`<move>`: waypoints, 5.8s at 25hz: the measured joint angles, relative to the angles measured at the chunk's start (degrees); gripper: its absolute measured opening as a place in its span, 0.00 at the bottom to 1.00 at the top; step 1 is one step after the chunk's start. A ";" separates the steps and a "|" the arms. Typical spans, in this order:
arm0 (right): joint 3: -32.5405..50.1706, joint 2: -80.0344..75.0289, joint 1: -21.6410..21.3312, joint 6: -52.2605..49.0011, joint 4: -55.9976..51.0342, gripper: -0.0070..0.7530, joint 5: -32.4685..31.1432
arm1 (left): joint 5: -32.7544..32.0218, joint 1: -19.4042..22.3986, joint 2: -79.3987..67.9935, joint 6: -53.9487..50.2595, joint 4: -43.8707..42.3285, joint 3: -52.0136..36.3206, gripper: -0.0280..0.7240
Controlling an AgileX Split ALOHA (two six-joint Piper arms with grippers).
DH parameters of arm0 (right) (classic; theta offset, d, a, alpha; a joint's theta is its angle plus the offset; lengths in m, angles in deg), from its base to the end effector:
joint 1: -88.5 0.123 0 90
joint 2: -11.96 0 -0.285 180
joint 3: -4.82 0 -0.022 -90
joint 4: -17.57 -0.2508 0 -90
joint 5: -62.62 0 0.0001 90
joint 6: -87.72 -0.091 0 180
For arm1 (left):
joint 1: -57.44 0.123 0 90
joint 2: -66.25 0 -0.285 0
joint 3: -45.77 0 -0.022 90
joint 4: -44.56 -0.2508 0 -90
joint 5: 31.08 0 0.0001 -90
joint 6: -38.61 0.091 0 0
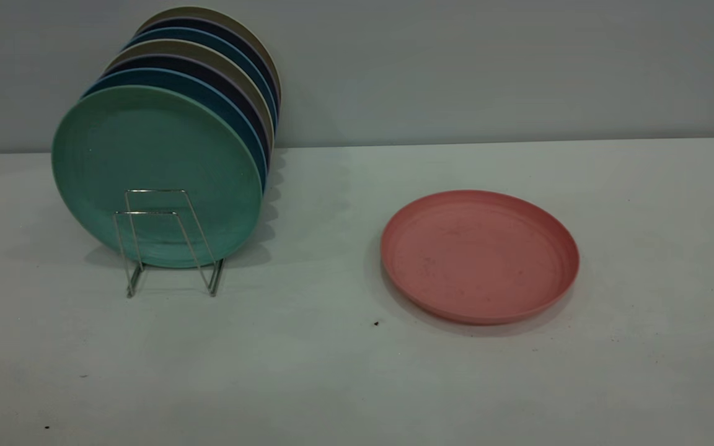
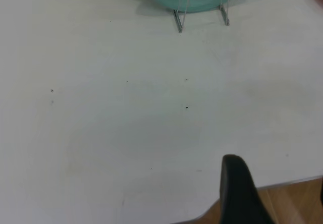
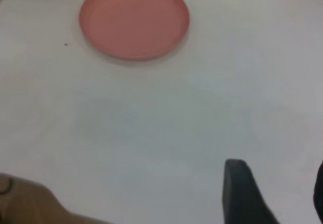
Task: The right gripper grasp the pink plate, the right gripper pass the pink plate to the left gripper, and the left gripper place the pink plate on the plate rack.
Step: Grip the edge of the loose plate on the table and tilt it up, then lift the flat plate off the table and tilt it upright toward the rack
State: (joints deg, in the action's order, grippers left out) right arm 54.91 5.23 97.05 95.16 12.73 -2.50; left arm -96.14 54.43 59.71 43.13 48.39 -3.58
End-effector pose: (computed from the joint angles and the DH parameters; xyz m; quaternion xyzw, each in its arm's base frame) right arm -0.0091 0.0057 0.2641 -0.1245 0.8647 0.0468 0.4844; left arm -0.0102 -0.0050 0.2676 0.0598 0.8676 -0.0268 0.4929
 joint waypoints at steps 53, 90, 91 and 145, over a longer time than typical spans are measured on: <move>-52.58 -140.09 -16.33 50.99 -64.45 0.69 21.96 | 42.59 -16.77 -107.90 31.58 33.82 37.06 0.77; -54.17 -144.39 -9.55 73.75 -79.70 0.03 0.71 | 46.28 -16.77 -113.93 33.27 56.03 37.17 0.77; -54.17 -144.39 -9.18 73.75 -79.70 0.03 0.57 | 46.39 -16.77 -114.35 34.04 56.93 37.17 0.77; -21.46 -58.61 -14.75 40.32 -42.16 0.24 -4.53 | 41.32 1.70 -86.53 105.86 22.71 37.11 0.10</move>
State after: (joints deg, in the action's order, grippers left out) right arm 33.45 -53.38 82.30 135.49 -29.43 -7.03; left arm -54.83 56.13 -26.83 148.99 71.10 33.53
